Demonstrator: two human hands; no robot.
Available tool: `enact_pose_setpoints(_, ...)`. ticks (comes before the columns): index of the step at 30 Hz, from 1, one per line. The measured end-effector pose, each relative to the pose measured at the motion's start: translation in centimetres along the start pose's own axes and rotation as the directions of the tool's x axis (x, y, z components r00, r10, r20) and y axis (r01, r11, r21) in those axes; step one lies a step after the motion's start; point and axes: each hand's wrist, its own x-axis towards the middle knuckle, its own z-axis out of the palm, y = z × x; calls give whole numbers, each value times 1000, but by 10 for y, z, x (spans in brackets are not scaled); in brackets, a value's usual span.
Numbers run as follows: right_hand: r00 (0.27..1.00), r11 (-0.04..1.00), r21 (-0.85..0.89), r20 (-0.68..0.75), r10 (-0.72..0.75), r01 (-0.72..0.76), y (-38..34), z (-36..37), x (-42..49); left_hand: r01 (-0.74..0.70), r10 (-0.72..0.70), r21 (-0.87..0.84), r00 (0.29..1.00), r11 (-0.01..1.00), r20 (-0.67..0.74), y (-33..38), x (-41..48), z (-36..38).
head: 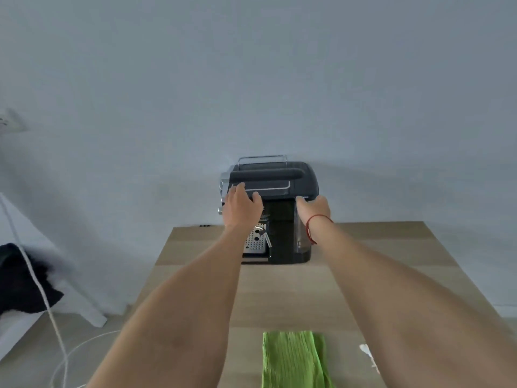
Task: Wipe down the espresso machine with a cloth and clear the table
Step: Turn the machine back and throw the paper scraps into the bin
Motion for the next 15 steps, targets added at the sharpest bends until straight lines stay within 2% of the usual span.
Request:
enact_pose_setpoints(5, 986, 985, 59, -10, 165, -165, -29, 30, 19, -60, 44, 126, 992, 990, 122, -4, 43, 3)
enact_pose_setpoints(8, 964, 962, 63, 2, 264, -264, -35, 44, 27, -77, 56, 129, 985, 989, 162, -12, 56, 12)
enact_pose_setpoints(11, 958, 960, -12, -67, 280, -281, -37, 54, 34, -117, 97, 142, 985, 983, 141, -20, 59, 19)
enact_pose_setpoints(15, 936, 937, 80, -70, 346, -340, -40, 61, 46, -130, 109, 168, 986, 977, 126, -23, 66, 19)
